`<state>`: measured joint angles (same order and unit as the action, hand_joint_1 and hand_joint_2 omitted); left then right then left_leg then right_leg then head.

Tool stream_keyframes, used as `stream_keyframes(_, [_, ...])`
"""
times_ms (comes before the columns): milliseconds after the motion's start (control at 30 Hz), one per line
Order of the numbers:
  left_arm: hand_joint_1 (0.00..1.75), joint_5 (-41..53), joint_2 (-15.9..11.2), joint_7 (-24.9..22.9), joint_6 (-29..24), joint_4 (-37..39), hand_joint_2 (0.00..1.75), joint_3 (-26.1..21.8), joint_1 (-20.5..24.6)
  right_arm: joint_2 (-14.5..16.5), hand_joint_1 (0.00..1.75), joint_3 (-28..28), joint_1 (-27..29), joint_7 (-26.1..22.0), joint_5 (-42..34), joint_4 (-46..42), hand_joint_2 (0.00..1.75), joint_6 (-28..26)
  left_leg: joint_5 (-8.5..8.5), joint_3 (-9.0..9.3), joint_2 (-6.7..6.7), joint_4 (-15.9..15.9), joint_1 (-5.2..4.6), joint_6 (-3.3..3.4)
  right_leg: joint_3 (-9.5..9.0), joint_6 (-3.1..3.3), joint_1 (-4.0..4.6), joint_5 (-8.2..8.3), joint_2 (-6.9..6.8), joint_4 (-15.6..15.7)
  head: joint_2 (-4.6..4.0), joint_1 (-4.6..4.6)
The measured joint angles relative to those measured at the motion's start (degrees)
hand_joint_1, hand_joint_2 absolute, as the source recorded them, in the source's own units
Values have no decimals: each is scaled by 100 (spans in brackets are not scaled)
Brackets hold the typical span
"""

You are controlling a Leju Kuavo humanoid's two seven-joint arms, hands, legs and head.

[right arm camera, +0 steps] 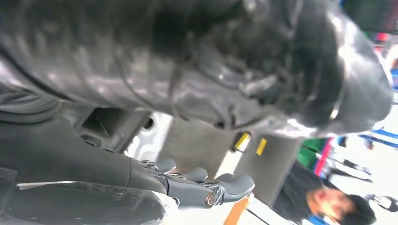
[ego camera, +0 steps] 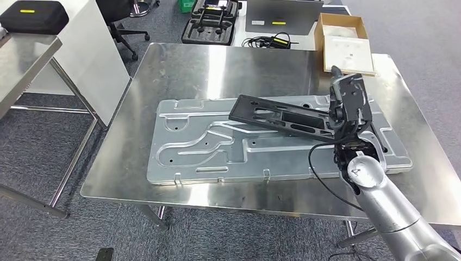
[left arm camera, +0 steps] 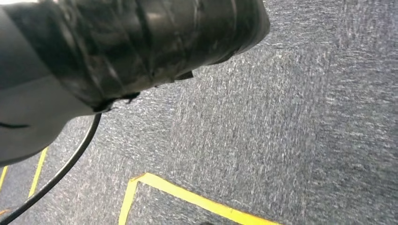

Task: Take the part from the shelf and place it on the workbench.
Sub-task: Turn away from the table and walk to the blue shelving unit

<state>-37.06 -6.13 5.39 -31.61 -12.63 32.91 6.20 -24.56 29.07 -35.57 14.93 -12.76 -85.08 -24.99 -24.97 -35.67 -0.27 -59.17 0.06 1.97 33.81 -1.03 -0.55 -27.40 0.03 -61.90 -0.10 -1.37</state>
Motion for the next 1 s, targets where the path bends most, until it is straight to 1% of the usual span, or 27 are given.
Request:
stream_keyframes(33, [0,4,4,8,20,0,0,1,-1,3,0,0,-12,-76,47,-43,0,-47,8,-19,0,-13,-8,-32,-66,25,12,15,2,145,1,-2])
stream_keyframes(67, [0,10,7,15,53,0,0,2,-3,5,0,0,-15,-183,127,-91,0,-81,25,-34,1,-15,-15,-67,-70,51,27,11,8,180,1,-4])
stream_keyframes(100, [0,18,9,23,100,0,0,3,-7,5,0,0,-7,-306,231,-146,0,-108,45,-42,1,-6,-16,-99,-61,87,17,37,12,185,1,-8])
stream_keyframes(133, [0,26,12,31,155,0,0,5,-11,5,0,0,1,-450,325,-215,0,-122,33,-55,1,-18,-11,-131,-58,121,5,63,13,201,2,-5])
stream_keyframes(167, [0,33,17,39,209,0,0,7,-13,6,0,-2,8,-582,386,-291,0,-119,-35,-89,1,-85,-8,-169,-49,158,-10,91,10,218,1,-13])
stream_keyframes(200, [0,37,23,47,250,0,0,9,-14,8,0,-6,17,-681,417,-374,0,-103,-168,-160,2,-251,-1,-205,-37,193,-27,119,6,236,1,-20])
stream_keyframes(233, [0,38,31,51,274,0,0,12,-14,11,0,-11,33,-735,432,-454,0,-83,-363,-273,3,-532,14,-242,-20,214,-32,141,1,242,0,-27])
stream_keyframes(267, [0,38,38,50,283,0,0,14,-15,14,0,-17,56,-724,456,-521,0,-62,-570,-414,3,-890,23,-274,2,227,-31,156,-2,242,0,-35])
stream_keyframes(300, [0,36,43,43,281,0,0,17,-17,16,0,-21,89,-667,506,-576,0,-50,-729,-544,3,-1236,33,-298,25,232,-29,172,-4,240,0,-36])
stream_keyframes(333, [0,30,48,33,276,0,0,20,-20,16,0,-22,126,-586,582,-622,0,-53,-804,-614,3,-1462,41,-314,47,230,-28,185,-5,237,0,-35])
stream_keyframes(367, [0,21,52,25,271,0,0,21,-23,16,0,-22,159,-499,669,-664,0,-67,-772,-587,3,-1486,47,-322,68,224,-29,197,-4,231,0,-36])
stream_keyframes(400, [0,12,54,17,267,0,0,22,-23,16,0,-22,185,-427,755,-707,0,-92,-647,-450,3,-1289,51,-321,83,215,-31,207,-3,223,0,-35])
stream_keyframes(433, [0,3,55,12,265,0,0,23,-22,16,0,-22,203,-382,821,-756,0,-122,-477,-230,3,-929,53,-311,93,204,-34,215,-1,215,0,-35])
stream_keyframes(467, [0,-2,55,8,265,0,0,24,-17,16,0,-24,214,-356,862,-810,0,-150,-355,-5,0,-542,50,-294,104,189,-30,222,1,207,0,-36])
stream_keyframes(500, [0,-5,55,3,265,0,0,25,-14,16,0,-27,223,-343,886,-864,0,-176,-273,165,-4,-231,41,-266,116,168,-22,232,4,199,0,-33])
stream_keyframes(533, [0,-8,55,-1,265,0,0,26,-12,16,0,-32,234,-337,899,-912,0,-196,-244,254,-6,-50,30,-234,128,139,-13,248,6,198,0,-31])
stream_keyframes(633, [0,-21,56,-16,275,0,0,31,-19,15,0,-58,285,-311,854,-1016,0,-220,-209,250,-4,36,14,-132,147,36,-1,307,12,232,1,-27])
stream_keyframes(667, [0,-27,57,-20,281,0,0,32,-22,13,0,-75,300,-294,823,-1043,0,-219,-178,248,4,62,22,-89,164,10,-6,279,13,210,1,-26])
stream_keyframes(700, [0,-40,58,-22,287,0,0,32,-23,7,0,-95,307,-264,802,-1063,0,-215,-144,240,12,91,32,-42,212,-11,-7,183,15,103,1,-21])
stream_keyframes(733, [0,-54,59,-24,292,0,0,32,-20,-1,0,-113,308,-213,798,-1079,0,-206,-110,225,21,118,40,3,306,-26,-8,18,16,-118,1,-18])
stream_keyframes(767, [0,-69,60,-26,297,0,0,32,-16,-9,0,-124,312,-148,813,-1086,0,-201,-83,200,27,124,38,32,443,-37,-12,-201,15,-455,1,-15])
stream_keyframes(800, [0,-82,60,-28,301,0,0,32,-15,-16,0,-129,318,-82,858,-1089,0,-211,-62,166,29,122,31,50,588,-46,-9,-405,15,-836,2,-12])
stream_keyframes(833, [0,-90,60,-30,304,0,0,32,-16,-20,0,-132,329,-26,938,-1090,0,-245,-43,130,31,114,23,57,700,-51,-9,-540,15,-1147,1,-11])
stream_keyframes(867, [0,-93,60,-32,305,0,0,32,-19,-21,0,-135,340,22,1045,-1090,0,-312,-24,95,32,103,15,58,729,-48,-9,-574,15,-1292,1,-13])
stream_keyframes(900, [0,-95,60,-32,306,0,0,32,-21,-21,0,-142,348,82,1181,-1090,0,-409,-9,65,32,88,10,56,648,-38,-7,-503,15,-1214,1,-12])
stream_keyframes(933, [0,-96,60,-32,308,0,0,32,-21,-21,0,-154,351,171,1363,-1091,0,-531,2,40,30,70,6,51,463,-19,-4,-355,14,-933,0,-12])
stream_keyframes(1000, [0,-97,67,-34,322,0,0,32,-18,-19,0,-176,342,434,1827,-1101,0,-800,18,3,27,30,-8,27,27,36,20,-110,9,-172,0,-13])
